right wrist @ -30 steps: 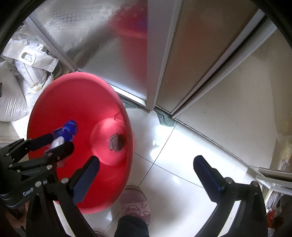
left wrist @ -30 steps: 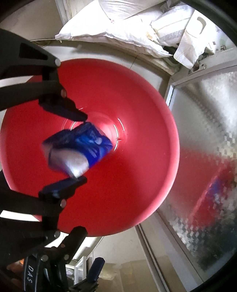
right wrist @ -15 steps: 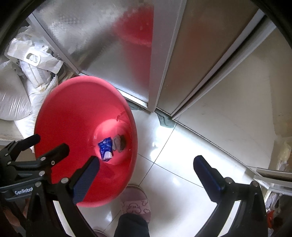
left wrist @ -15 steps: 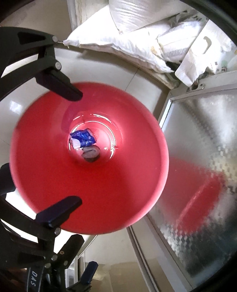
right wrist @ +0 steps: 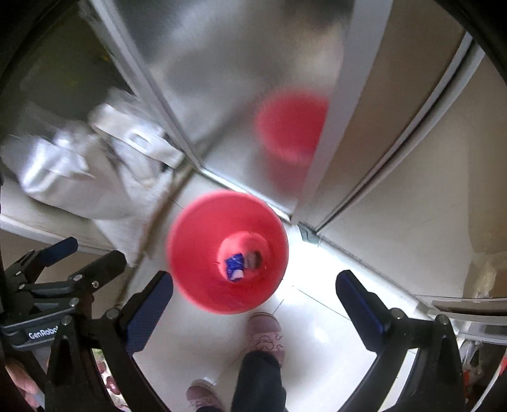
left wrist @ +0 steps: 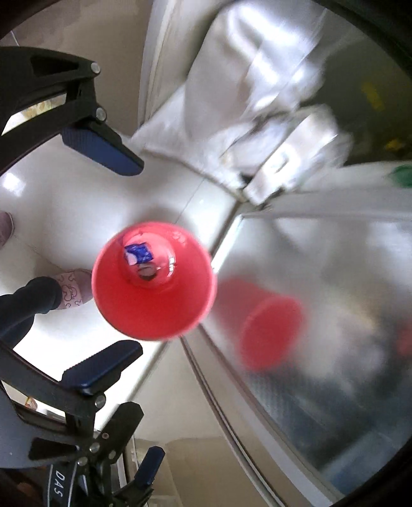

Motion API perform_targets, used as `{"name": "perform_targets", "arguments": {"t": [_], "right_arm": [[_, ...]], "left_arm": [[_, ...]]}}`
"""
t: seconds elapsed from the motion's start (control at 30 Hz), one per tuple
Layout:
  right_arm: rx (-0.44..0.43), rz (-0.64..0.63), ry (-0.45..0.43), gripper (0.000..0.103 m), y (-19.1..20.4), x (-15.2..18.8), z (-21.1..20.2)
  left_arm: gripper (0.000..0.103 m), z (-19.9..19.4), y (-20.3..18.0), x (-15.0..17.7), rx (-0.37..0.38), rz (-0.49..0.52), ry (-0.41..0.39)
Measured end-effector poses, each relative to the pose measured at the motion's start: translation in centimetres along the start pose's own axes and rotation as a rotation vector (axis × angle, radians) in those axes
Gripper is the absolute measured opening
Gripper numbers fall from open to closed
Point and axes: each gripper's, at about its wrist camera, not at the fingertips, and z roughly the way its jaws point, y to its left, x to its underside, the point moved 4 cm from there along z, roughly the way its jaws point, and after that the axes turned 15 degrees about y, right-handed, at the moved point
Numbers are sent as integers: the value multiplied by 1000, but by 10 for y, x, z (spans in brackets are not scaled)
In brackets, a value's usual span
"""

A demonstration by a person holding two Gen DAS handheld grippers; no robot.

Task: Collect trash
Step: 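Raise both tools to the counter and grasp the green toothbrush package with the right gripper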

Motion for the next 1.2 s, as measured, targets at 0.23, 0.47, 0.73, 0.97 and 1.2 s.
{"name": "perform_targets", "arguments": {"t": [0.23, 0.47, 0.73, 0.97, 1.2], "right_arm": [[-20, -24, -146, 102, 31, 27, -150], [-11, -31, -257, 102, 55, 50, -277], [0, -33, -334, 103, 76, 74, -399], [0, -45, -401, 103, 76, 64, -477], [-41, -76, -357, 103, 64, -1, -487]], "left_arm": [[103, -155, -4, 17, 7, 12, -132], [102, -304, -1, 37, 68, 4, -282], [102, -421, -10, 54, 72, 8, -339], [102, -492, -20, 37, -9, 36, -391], [102, -503, -28, -23, -18, -18, -368]]}}
